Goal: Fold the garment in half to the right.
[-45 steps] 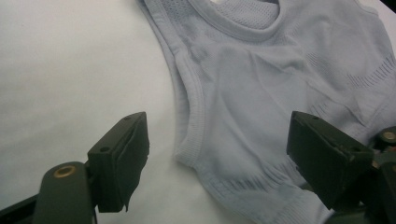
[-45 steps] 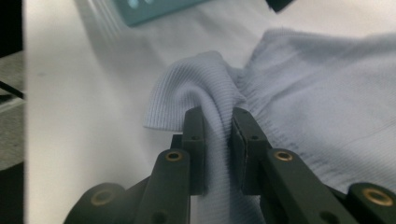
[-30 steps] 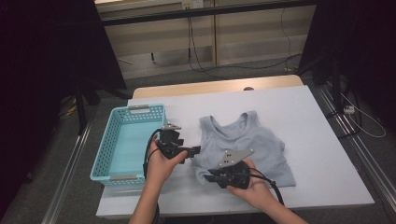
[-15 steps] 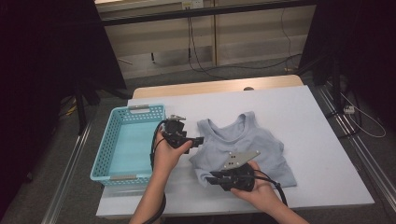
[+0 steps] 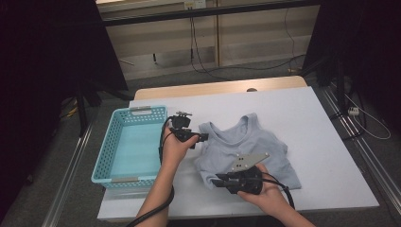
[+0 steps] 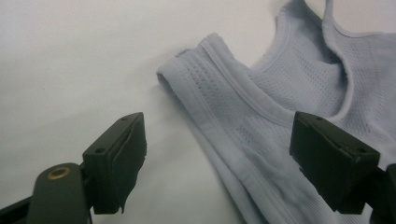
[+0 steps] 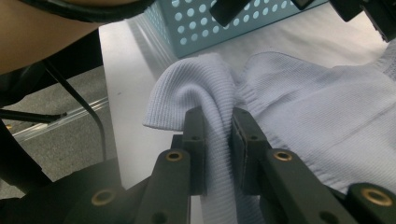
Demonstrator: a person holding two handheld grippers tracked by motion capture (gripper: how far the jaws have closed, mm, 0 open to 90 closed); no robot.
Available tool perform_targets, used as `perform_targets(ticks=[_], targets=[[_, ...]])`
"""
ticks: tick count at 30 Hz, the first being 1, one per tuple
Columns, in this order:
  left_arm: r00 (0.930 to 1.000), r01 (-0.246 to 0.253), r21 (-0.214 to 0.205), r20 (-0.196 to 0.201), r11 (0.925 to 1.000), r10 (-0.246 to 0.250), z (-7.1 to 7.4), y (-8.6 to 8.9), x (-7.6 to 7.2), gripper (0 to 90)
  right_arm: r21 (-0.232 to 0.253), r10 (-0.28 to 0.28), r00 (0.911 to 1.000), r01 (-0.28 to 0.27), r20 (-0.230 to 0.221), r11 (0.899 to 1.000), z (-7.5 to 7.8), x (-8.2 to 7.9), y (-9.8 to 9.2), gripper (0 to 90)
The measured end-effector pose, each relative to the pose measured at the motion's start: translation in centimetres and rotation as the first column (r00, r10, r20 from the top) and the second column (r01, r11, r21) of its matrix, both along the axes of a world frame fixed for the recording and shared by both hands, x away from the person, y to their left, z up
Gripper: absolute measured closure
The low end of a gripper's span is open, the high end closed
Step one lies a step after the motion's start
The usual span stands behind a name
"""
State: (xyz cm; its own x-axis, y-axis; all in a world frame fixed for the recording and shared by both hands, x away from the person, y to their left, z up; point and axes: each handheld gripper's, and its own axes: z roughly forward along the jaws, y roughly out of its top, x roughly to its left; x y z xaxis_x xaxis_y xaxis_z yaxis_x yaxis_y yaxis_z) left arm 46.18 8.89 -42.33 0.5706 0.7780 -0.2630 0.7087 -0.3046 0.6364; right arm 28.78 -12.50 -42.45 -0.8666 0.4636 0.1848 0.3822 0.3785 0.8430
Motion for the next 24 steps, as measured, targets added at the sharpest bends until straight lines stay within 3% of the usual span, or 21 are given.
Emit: perform_targets(ticks=[7,17,24], targets=[[0.9996,-0.013,0.026,0.024,0.9996,0.012,-0.7,-0.7,1.4,19.6,0.009,-0.005,1.0,0.005,-0.008,1.0,-0.1,0.1,-0.3,78.2],[0.9992,-0.032,0.026,0.027,0.9992,0.031,-2.0,-1.3,2.7,22.4,-0.003,0.012,0.9999,-0.012,-0.009,1.0,-0.2,0.2,-0.2,78.1],[0.9977,-0.044,0.016,0.053,0.9989,0.043,-3.1,-1.8,3.2,27.3,-0.008,0.018,0.9997,-0.018,-0.016,1.0,-0.3,0.2,0.0,78.1]])
